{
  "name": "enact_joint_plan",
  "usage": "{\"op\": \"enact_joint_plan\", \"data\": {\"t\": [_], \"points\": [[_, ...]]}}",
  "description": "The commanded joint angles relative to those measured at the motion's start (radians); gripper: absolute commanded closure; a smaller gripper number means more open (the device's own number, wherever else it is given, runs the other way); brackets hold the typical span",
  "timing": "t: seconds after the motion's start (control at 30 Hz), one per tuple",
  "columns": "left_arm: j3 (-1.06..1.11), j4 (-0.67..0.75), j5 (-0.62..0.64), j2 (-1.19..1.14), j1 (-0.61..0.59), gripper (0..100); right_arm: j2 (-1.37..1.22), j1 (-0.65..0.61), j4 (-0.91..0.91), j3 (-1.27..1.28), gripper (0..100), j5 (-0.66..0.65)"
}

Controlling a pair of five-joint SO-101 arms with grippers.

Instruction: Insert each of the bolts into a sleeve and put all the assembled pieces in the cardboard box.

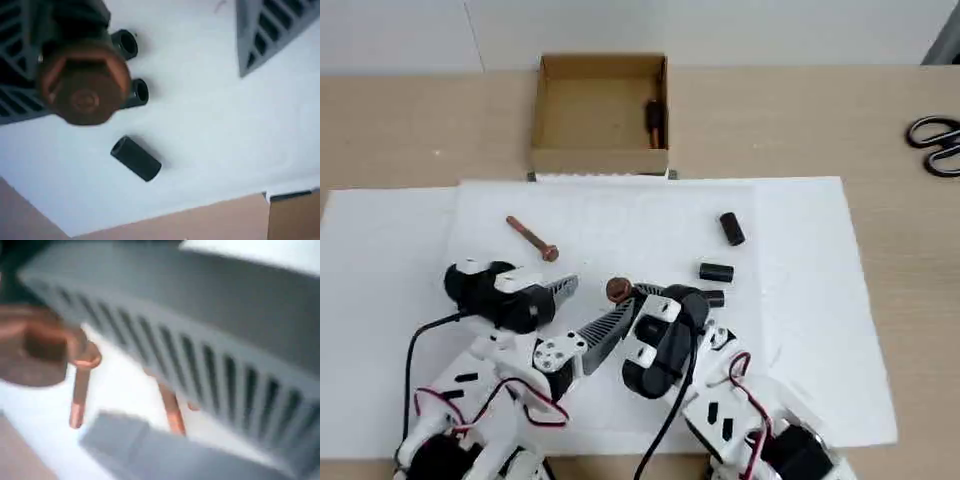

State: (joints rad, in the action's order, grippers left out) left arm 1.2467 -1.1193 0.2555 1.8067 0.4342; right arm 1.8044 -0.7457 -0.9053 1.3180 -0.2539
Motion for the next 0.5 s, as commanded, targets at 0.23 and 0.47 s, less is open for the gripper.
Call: {"op": "enact_joint_plan", "data": {"t": [0.23, 0.47], "points": [[-0.082, 0.005, -0.009, 0.009, -0.011, 99, 0.008, 0.131, 0.012, 0.020, 99.6, 0.000], [0.068, 0.101, -0.011, 0.009, -0.132, 99, 0.005, 0.252, 0.173, 0.123, 99.6, 0.114]]}}
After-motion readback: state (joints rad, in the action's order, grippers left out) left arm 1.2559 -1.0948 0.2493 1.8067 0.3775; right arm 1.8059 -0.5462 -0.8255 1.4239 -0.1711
